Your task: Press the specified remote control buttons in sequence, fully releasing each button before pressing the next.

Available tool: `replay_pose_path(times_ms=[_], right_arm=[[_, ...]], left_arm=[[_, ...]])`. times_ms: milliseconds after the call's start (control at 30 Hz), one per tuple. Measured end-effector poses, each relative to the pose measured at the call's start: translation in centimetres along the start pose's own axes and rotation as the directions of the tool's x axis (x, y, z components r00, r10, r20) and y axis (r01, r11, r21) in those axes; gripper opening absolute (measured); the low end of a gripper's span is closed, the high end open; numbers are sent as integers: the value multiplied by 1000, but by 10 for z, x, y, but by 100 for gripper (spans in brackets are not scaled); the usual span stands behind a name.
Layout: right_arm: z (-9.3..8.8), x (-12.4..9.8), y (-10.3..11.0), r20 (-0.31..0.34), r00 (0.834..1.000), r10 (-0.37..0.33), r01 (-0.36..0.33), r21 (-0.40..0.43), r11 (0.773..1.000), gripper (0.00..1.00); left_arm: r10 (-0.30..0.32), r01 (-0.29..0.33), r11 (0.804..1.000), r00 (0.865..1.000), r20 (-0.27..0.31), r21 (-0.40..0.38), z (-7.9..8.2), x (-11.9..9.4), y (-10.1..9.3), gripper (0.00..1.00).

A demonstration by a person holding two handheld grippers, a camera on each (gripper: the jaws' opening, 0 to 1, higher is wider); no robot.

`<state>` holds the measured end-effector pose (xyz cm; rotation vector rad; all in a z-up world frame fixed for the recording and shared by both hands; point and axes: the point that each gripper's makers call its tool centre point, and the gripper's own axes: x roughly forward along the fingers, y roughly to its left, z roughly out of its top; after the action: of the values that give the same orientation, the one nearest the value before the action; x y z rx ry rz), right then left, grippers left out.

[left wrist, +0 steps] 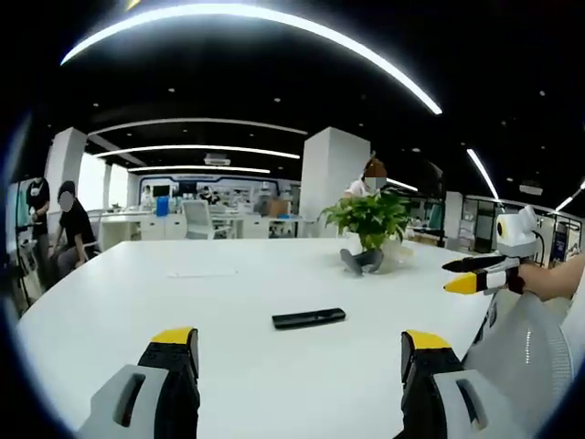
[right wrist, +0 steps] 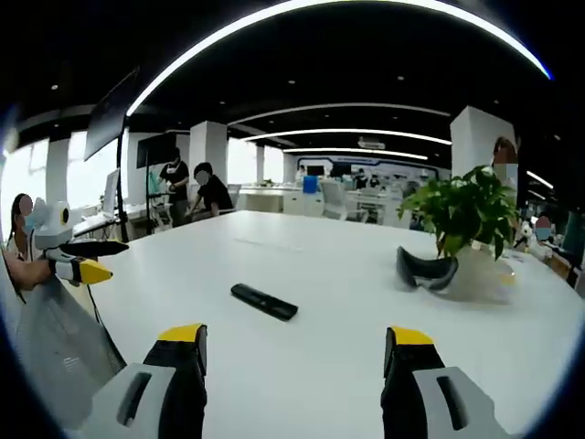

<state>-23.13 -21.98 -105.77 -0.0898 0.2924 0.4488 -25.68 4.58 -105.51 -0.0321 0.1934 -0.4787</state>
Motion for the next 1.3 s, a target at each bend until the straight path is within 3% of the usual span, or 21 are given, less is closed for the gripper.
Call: replay_pose_path(times_ms=[133,333,500,633,800,933,1000,1300], right_arm=[[0,-1,-3,0,1000,-15,15,10,1000,79],[1,-3,-7,10,999,-31,31,25,999,79],[0,-2,-8,-3,999,-45,45,20,999,79],[2,-3,-7,5,999,-54,54,28,998,79],[-6,0,-5,-40,998,-42,44,39,998,79],[-6,1,2,-41,999,-21,22,35,999,78],[-10,3,4,-63,998,-5,7,32,999,79],[-8,0,3,-47,999,-2,3,16,1000,78]], left_arm=[[-13,13,1000,1000,-10,4,-2,1,-3,95],[-2,3,1000,997,-71,17,-12,3,-2,95],[-73,74,997,996,-56,6,-10,3,-14,95],[-94,95,995,994,-53,17,-9,3,-19,95],[-125,127,992,990,-63,18,-11,3,-24,94],[-122,122,992,992,-38,13,-7,2,-23,95],[-118,118,993,992,-49,3,-9,2,-22,95],[-125,126,992,991,-43,27,-9,1,-25,95]])
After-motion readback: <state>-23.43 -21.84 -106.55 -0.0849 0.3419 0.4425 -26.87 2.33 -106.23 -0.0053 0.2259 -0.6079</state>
